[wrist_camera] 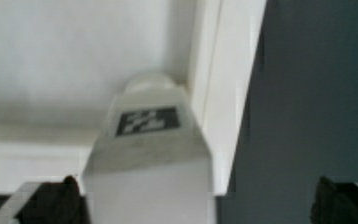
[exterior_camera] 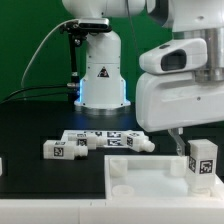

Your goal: Assemble square table

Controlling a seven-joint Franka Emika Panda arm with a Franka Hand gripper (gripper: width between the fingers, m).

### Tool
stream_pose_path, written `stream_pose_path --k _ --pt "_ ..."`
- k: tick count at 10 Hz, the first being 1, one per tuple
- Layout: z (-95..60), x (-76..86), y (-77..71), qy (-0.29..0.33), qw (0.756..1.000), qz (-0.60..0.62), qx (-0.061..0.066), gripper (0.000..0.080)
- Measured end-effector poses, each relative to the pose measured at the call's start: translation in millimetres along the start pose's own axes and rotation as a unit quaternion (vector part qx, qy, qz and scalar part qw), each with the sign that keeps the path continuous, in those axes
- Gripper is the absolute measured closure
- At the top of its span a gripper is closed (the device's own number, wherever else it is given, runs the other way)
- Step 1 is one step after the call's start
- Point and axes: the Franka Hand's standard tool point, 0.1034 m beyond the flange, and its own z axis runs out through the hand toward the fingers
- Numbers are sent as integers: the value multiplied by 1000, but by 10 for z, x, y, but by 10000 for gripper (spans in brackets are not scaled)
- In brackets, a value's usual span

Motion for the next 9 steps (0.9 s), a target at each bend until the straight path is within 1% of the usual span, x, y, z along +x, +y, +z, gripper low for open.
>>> stream_pose_path --k 1,2,3,4,5,7,9 --pt "8 27 5 2 1000 -1 0 150" --pt "10 26 6 2 1000 -1 0 190" --pt "10 26 6 2 1000 -1 0 358" --pt "12 25 5 2 1000 8 1 358" --pt "9 27 25 2 1000 18 0 494" --pt "8 33 44 4 997 72 -1 495" --pt "13 84 107 37 983 178 2 495"
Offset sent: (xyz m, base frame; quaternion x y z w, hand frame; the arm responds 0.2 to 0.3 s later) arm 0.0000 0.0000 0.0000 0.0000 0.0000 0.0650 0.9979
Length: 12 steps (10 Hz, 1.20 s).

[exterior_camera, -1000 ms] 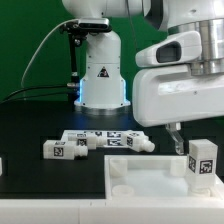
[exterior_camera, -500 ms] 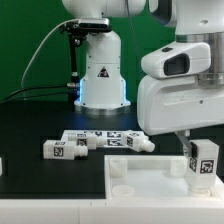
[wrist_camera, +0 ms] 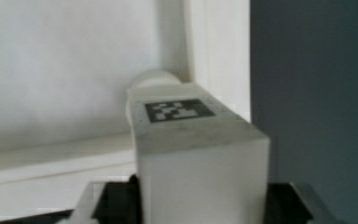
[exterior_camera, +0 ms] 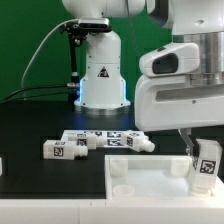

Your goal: Assemble square table

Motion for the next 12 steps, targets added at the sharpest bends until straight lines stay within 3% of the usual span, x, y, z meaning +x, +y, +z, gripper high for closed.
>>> stream_pose_path --k 2,4,7,8,9,10,11,12 --pt "-5 11 27 4 991 131 4 496" --pt "-3 42 110 -6 958 285 28 495" --pt "-7 27 112 -11 924 381 27 495" --pt "-6 28 114 -11 932 362 27 495" --pt "-5 5 89 -11 939 343 20 401" --pt "-11 -72 -7 -9 961 276 -6 228" --pt "-11 -103 -63 -7 985 171 -13 228" --pt "-9 -133 -103 -10 996 89 -11 167"
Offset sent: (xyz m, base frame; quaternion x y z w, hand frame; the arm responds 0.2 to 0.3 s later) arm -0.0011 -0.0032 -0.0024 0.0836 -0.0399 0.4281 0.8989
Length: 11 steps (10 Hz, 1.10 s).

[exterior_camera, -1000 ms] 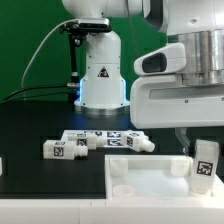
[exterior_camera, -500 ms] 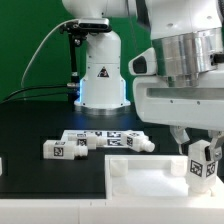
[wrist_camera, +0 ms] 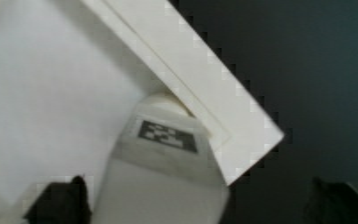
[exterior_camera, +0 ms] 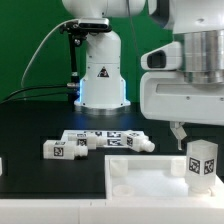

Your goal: Assemble square table

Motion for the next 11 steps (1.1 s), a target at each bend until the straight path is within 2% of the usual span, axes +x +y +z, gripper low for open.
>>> stream_pose_path --k 4,7,8,11 --pt "18 -2 12 0 990 -143 0 151" --pt "79 34 98 4 939 -344 -7 151" --pt "73 68 120 0 931 -366 -7 151" --pt "66 83 98 8 932 -362 -6 151"
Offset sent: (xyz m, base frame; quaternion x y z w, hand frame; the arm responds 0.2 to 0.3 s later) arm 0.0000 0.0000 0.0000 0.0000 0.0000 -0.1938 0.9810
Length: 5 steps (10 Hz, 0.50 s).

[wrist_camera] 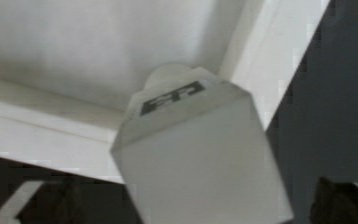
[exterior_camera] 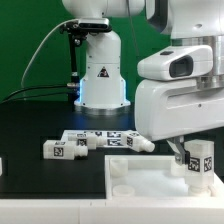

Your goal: Assemble square table

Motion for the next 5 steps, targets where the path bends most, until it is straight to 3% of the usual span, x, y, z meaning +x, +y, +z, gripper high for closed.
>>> stream_pose_path --k 2,3,4,5 --pt "2 -1 -1 0 1000 12 0 396" --pt "3 0 -5 0 999 51 1 396" --pt "3 0 -6 0 996 86 1 610" --pt "4 -1 -5 0 995 103 1 739"
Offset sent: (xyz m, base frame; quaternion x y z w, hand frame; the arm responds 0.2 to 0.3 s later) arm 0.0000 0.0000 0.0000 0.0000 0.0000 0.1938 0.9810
